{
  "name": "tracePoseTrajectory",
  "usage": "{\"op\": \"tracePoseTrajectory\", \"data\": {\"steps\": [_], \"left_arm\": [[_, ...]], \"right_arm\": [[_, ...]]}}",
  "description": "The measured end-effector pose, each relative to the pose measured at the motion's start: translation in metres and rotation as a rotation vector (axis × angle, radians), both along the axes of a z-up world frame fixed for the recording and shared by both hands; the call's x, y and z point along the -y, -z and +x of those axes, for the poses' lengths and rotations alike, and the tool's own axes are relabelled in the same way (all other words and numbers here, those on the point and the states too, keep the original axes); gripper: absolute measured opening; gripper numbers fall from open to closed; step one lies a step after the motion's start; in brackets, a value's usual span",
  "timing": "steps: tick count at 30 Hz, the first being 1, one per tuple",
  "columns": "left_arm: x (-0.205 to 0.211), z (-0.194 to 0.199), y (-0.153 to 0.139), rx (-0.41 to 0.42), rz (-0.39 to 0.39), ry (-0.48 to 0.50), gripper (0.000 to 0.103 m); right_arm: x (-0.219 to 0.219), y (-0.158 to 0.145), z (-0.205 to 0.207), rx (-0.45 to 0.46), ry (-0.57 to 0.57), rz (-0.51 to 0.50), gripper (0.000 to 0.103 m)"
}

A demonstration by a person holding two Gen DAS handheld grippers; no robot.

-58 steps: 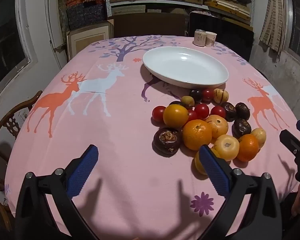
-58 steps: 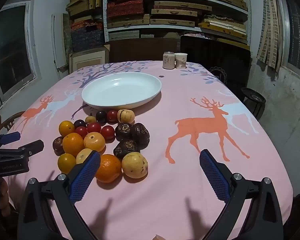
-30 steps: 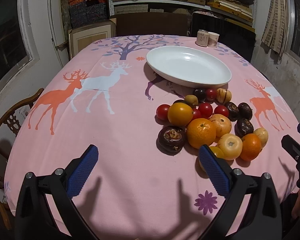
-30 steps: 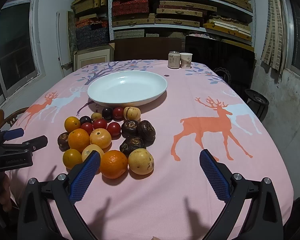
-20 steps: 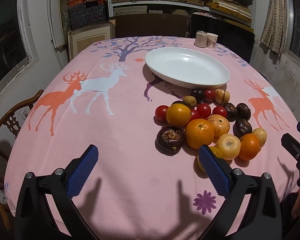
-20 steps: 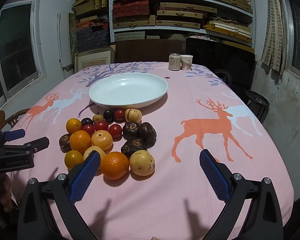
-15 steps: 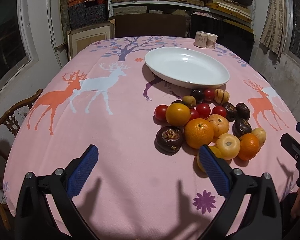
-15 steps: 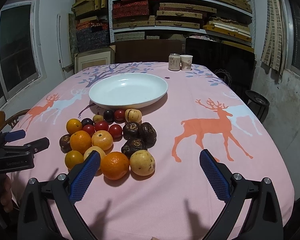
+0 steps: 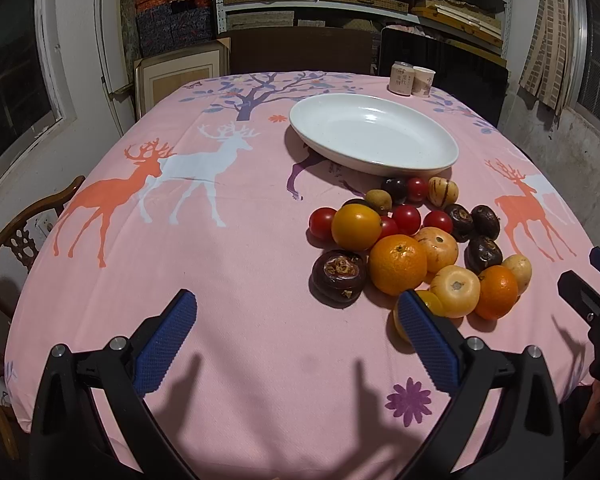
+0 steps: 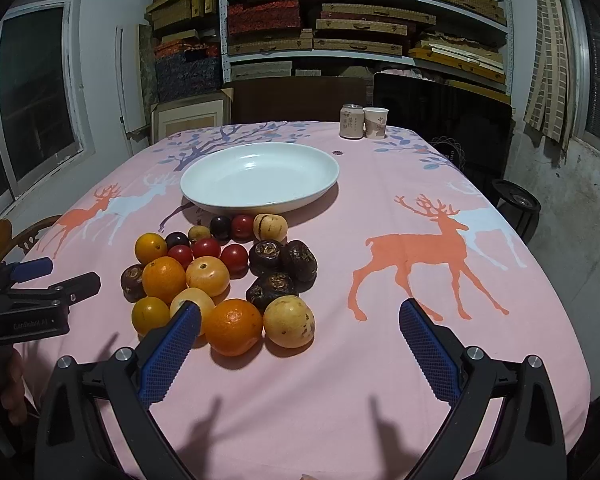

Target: Organize fruits

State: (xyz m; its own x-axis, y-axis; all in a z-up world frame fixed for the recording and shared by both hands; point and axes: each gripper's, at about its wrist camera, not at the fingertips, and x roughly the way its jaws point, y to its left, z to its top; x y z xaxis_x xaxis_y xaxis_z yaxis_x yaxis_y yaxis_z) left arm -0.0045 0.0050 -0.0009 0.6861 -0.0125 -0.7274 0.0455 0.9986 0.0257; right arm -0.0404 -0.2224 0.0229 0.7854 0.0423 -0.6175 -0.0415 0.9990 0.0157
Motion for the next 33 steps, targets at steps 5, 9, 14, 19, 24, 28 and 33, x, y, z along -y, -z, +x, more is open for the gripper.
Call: {"op": "tracePoseTrajectory", "data": {"steps": [5, 9, 14, 19, 24, 28, 33], "left_arm": [[0.0006, -0.0019, 0.0015, -0.002, -0.002, -0.002, 0.099], [-0.0007, -0.0016, 0.0044, -0.008, -0.006, -0.002, 0.099], [-0.0013, -0.0013, 0.0047, -0.007, -0.006, -0.002, 0.099], [-0.0010, -0.0019, 0.0043, -0.006, -0.003, -0.002, 0.099], [-0.0013, -0.0019, 0.0038, -0.005, -0.001, -0.003, 0.099], [-0.0024, -0.0014, 0.0033, -0.006, -0.001, -0.003, 0.099], [-0.0030, -0.0011, 0.0034, -0.007, 0.000, -0.002, 0.099]], "right_arm": [[-0.0030, 0.0011, -0.0013, -0.001, -0.009, -0.004, 0.099], [-0.0025, 0.0019, -0.0014, -0.007, -0.007, 0.000, 0.099], [-0.0025, 0.0023, -0.0020, -0.008, -0.008, 0.001, 0.099], [-0.0026, 0.0028, -0.0021, -0.013, -0.011, 0.002, 0.099], [-0.0033, 0.0022, -0.0025, -0.013, -0.015, 0.001, 0.099], [-0.0033, 0.0022, -0.0026, -0.014, -0.012, 0.003, 0.099], [-0.0034, 0.0023, -0.0022, -0.017, -0.015, 0.001, 0.099]]}}
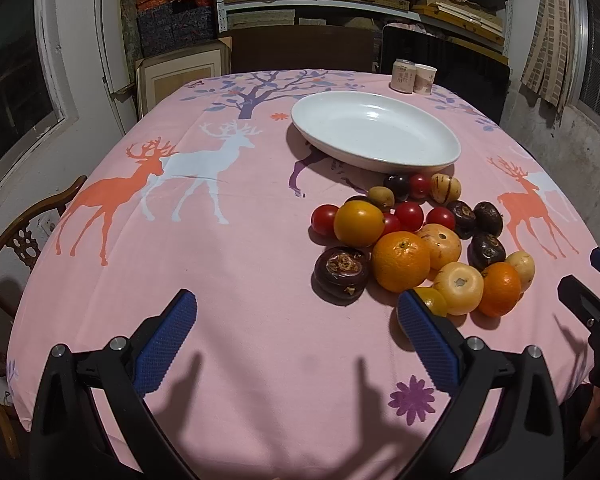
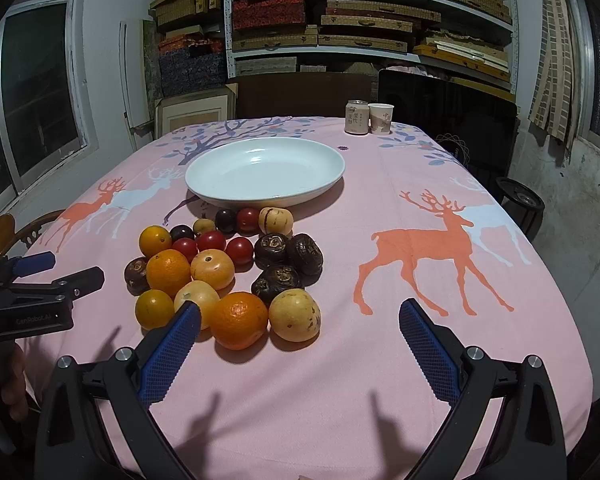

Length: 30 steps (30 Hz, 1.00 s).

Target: Organize fruits

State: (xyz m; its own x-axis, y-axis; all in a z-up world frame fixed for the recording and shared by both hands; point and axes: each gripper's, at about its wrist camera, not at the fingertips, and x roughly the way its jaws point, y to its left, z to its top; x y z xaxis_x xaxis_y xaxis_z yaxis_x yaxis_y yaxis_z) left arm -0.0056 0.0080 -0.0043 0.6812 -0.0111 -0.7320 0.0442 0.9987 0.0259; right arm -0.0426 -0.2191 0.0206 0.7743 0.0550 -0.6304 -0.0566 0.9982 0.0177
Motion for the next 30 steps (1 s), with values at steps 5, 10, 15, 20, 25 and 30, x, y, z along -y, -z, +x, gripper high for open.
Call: {"op": "tracePoseTrajectory", "data": {"steps": [5, 10, 15, 20, 25, 30], "left_arm": [[-0.001, 0.001, 0.000, 0.000, 0.005, -0.002, 0.099], [-0.001, 0.003, 0.003, -0.009, 0.005, -0.004, 0.099], [-0.006, 0.004, 0.007, -0.020, 0.011, -0.017, 0.099], [-0.009, 0.005, 0.011, -0.032, 0.013, -0.023, 0.099], [-0.005, 0.008, 0.019, -0.053, 0.036, -0.006, 0.099], [-0.005, 0.010, 0.025, -0.074, 0.054, -0.007, 0.099]], "right_arm": [[0.002, 0.001, 0.001, -0.007, 0.003, 0.007, 0.099], [0.004, 0.002, 0.002, -0.016, 0.003, 0.004, 0.099], [0.009, 0.006, 0.003, -0.039, -0.007, 0.007, 0.099], [0.013, 0.012, 0.002, -0.068, -0.042, -0.011, 0.092], [0.020, 0.029, 0.014, -0.152, -0.066, 0.009, 0.075], [0.014, 0.040, 0.031, -0.175, -0.098, -0.006, 0.062]]}}
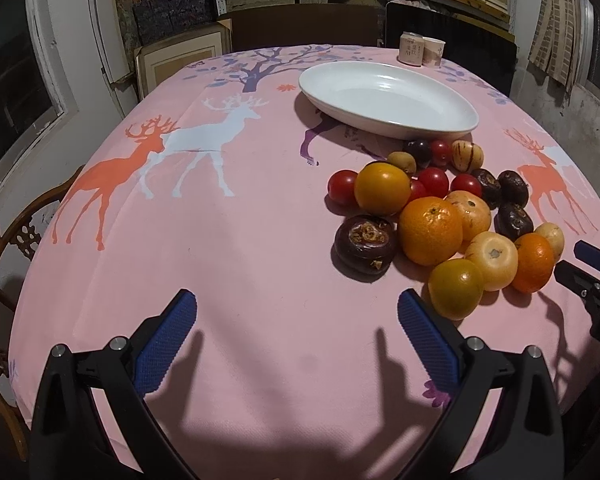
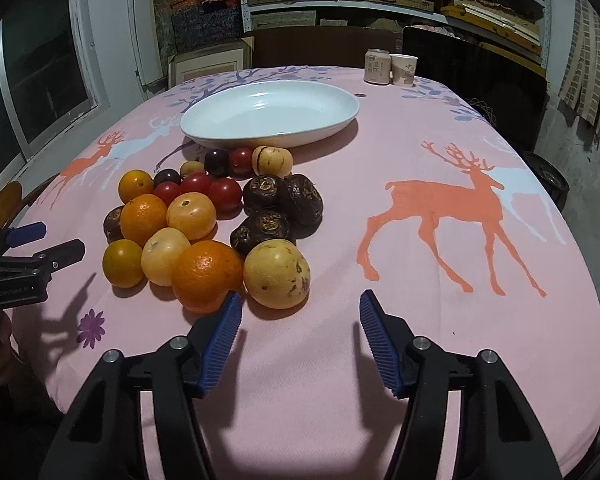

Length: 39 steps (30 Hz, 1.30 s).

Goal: Organize fruits
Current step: 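Grasp the dark brown fruit with the left tool while the right tool grasps the pale yellow pear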

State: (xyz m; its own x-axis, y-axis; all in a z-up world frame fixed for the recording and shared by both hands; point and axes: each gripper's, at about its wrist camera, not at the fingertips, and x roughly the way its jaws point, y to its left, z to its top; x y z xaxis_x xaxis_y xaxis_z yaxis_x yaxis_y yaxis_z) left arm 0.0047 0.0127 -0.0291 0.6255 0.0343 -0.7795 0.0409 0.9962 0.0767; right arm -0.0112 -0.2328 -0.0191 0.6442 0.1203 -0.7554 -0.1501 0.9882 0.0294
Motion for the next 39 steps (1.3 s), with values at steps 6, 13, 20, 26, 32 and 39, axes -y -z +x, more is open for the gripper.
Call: {"op": "tracePoseTrajectory", "data": {"steps": [6, 13, 20, 26, 32, 39], "left_arm": [[0.001, 0.008, 0.006, -0.017, 0.008, 0.002, 0.099], [0.017, 0.035, 0.018, -0.038, 0.053, 0.046, 0.099], [0.014, 0.057, 0.025, -0.067, 0.011, 0.066, 0.099], [0.033, 0.044, 0.023, -0.011, 0.005, 0.219, 0.041], [0.024, 0.027, 0.014, 0.021, -0.054, 0.238, 0.041], [-0.003, 0.012, -0.020, 0.106, -0.114, 0.202, 0.041]], "right_arm": [[-0.008, 0.012, 0.021, -0.026, -0.025, -0.033, 0.061], [-0.010, 0.016, 0.028, -0.025, -0.076, 0.027, 0.040], [0.000, 0.009, 0.019, -0.009, -0.059, 0.073, 0.040], [0.013, 0.003, 0.010, 0.003, -0.037, 0.100, 0.040], [0.015, -0.003, 0.007, 0.025, -0.043, 0.109, 0.040], [0.021, -0.011, 0.011, 0.027, -0.036, 0.112, 0.040]]}}
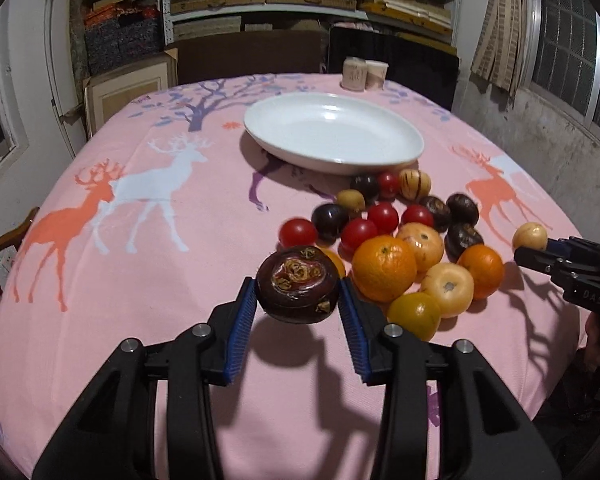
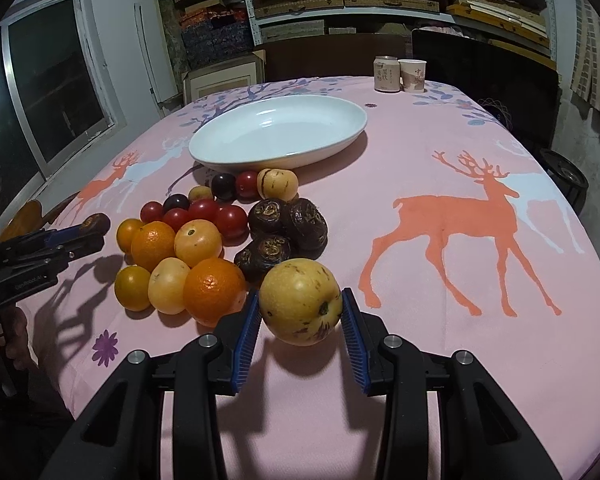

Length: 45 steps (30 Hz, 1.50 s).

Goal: Organize fruits
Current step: 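Grasp the dark brown fruit with the left tool while the right tool grasps the pale yellow pear, then carry both fruits onto the white plate and open both tools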

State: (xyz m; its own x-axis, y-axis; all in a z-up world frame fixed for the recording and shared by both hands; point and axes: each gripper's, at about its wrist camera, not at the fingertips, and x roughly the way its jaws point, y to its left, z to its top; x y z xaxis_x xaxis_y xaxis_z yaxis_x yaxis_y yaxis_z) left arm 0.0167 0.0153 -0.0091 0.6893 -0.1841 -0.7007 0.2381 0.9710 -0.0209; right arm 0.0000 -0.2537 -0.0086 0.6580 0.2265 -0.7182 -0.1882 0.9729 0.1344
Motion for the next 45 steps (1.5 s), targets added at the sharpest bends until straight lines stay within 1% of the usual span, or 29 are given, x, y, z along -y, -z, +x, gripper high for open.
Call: {"op": "tracePoseTrajectory", "data": {"steps": [3, 7, 11, 13, 15, 17, 19, 20, 23, 26, 29, 30, 31, 32, 33, 35, 38, 39, 40, 42, 43, 45], "left_arm": [[0.000, 0.005, -0.014, 0.016, -0.006, 0.009, 0.041], [0.012, 0.034, -0.031, 0.023, 0.013, 0.032, 0.041], [0.030, 0.089, -0.046, 0.022, 0.005, 0.058, 0.041], [0.040, 0.129, -0.049, 0.011, 0.007, 0.067, 0.041], [0.050, 0.170, -0.046, -0.024, 0.008, 0.073, 0.041], [0.056, 0.210, -0.041, -0.061, 0.010, 0.076, 0.041], [0.064, 0.243, -0.033, -0.095, 0.013, 0.086, 0.041], [0.068, 0.260, -0.028, -0.108, 0.030, 0.091, 0.041], [0.076, 0.299, -0.012, -0.142, 0.046, 0.098, 0.041], [0.078, 0.325, 0.004, -0.178, 0.078, 0.090, 0.041], [0.082, 0.342, 0.019, -0.208, 0.116, 0.084, 0.041], [0.082, 0.344, 0.022, -0.214, 0.123, 0.081, 0.044], [0.082, 0.346, 0.023, -0.216, 0.126, 0.074, 0.057], [0.080, 0.346, 0.023, -0.210, 0.124, 0.063, 0.063], [0.077, 0.343, 0.019, -0.193, 0.114, 0.053, 0.071], [0.072, 0.335, 0.010, -0.165, 0.106, 0.044, 0.074], [0.061, 0.313, -0.010, -0.130, 0.096, 0.035, 0.078], [0.055, 0.298, -0.019, -0.112, 0.090, 0.038, 0.080], [0.052, 0.284, -0.025, -0.096, 0.090, 0.038, 0.085], [0.041, 0.243, -0.037, -0.053, 0.094, 0.050, 0.089], [0.036, 0.223, -0.040, -0.040, 0.089, 0.063, 0.090], [0.026, 0.175, -0.043, -0.007, 0.083, 0.077, 0.090]], "right_arm": [[0.004, -0.013, 0.008, 0.020, -0.002, 0.017, 0.040], [0.005, -0.037, 0.034, 0.064, -0.024, 0.005, 0.040], [0.001, -0.060, 0.085, 0.084, -0.047, 0.003, 0.040], [-0.005, -0.066, 0.118, 0.087, -0.056, -0.001, 0.040], [-0.010, -0.068, 0.156, 0.075, -0.050, 0.002, 0.040], [-0.014, -0.066, 0.195, 0.042, -0.049, 0.024, 0.040], [-0.020, -0.057, 0.235, 0.002, -0.059, 0.042, 0.040], [-0.024, -0.052, 0.252, -0.015, -0.062, 0.040, 0.040], [-0.033, -0.031, 0.300, -0.083, -0.069, 0.054, 0.040], [-0.040, -0.013, 0.332, -0.148, -0.074, 0.061, 0.040], [-0.046, 0.001, 0.350, -0.193, -0.069, 0.047, 0.041], [-0.046, 0.004, 0.353, -0.205, -0.062, 0.051, 0.041], [-0.046, 0.005, 0.356, -0.213, -0.055, 0.053, 0.042], [-0.045, 0.004, 0.356, -0.205, -0.046, 0.057, 0.050], [-0.044, 0.000, 0.353, -0.178, -0.033, 0.065, 0.052], [-0.040, -0.010, 0.348, -0.144, -0.027, 0.085, 0.060], [-0.032, -0.031, 0.331, -0.100, -0.003, 0.077, 0.060], [-0.027, -0.038, 0.321, -0.084, 0.003, 0.089, 0.060], [-0.021, -0.046, 0.304, -0.067, 0.008, 0.105, 0.060], [-0.013, -0.056, 0.274, -0.041, 0.015, 0.119, 0.065], [-0.009, -0.060, 0.250, -0.024, 0.012, 0.113, 0.068], [-0.009, -0.063, 0.203, 0.006, -0.007, 0.075, 0.070]]}}
